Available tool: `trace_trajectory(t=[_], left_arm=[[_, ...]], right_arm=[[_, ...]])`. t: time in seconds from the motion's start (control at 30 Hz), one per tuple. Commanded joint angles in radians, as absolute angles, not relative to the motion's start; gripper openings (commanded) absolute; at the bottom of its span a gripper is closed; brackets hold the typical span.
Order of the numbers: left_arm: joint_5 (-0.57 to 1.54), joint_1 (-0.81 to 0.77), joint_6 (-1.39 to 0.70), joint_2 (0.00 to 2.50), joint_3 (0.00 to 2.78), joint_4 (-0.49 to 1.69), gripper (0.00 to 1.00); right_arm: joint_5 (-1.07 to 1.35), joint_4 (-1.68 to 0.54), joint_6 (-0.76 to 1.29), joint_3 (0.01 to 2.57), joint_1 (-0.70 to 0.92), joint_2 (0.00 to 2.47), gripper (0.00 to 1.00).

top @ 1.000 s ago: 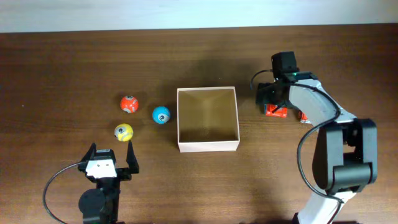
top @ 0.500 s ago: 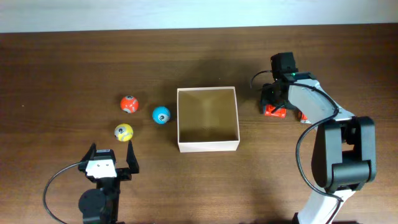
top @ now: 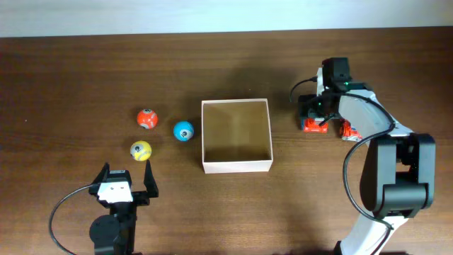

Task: Pack container
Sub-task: 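Lower the right gripper and grasp the left red fire truck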

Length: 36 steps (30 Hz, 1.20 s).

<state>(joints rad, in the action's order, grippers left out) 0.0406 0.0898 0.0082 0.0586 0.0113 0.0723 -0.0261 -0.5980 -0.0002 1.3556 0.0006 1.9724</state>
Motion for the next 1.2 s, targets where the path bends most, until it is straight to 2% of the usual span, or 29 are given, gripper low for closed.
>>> trace_trajectory(t=[0.0,0.33,0.4,0.43,0.57,0.7,0.83,1.07,1.17], left_arm=[[0.038,0.087,0.027,0.053,0.009,0.08,0.99],[0.038,0.087,0.027,0.053,0.009,0.08,0.99],[0.038,0.087,0.027,0.053,0.009,0.08,0.99],[0.038,0.087,0.027,0.053,0.009,0.08,0.99],[0.038,0.087,0.027,0.053,0.009,0.08,0.99],[0.038,0.087,0.027,0.053,0.009,0.08,0.99],[0.038,0.087,0.027,0.053,0.009,0.08,0.99],[0.038,0.087,0.027,0.053,0.009,0.08,0.99],[0.038,0.087,0.027,0.053,0.009,0.08,0.99]], right_arm=[[0.087,-0.587,-0.083,1.356,-0.001,1.985,0.95],[0.094,-0.573,-0.071,1.312,-0.001,2.011,0.93],[0.094,-0.572,-0.071,1.312,-0.001,2.019,0.87],[0.094,-0.57,-0.071,1.312,-0.001,2.019,0.8],[0.081,-0.567,-0.071,1.312,-0.001,2.019,0.73],[0.074,-0.573,-0.071,1.323,-0.002,2.013,0.72],[0.075,-0.679,-0.071,1.428,-0.002,2.011,0.68],[0.075,-0.866,-0.071,1.624,-0.001,2.009,0.68],[0.075,-0.876,-0.071,1.627,-0.001,2.009,0.68]])
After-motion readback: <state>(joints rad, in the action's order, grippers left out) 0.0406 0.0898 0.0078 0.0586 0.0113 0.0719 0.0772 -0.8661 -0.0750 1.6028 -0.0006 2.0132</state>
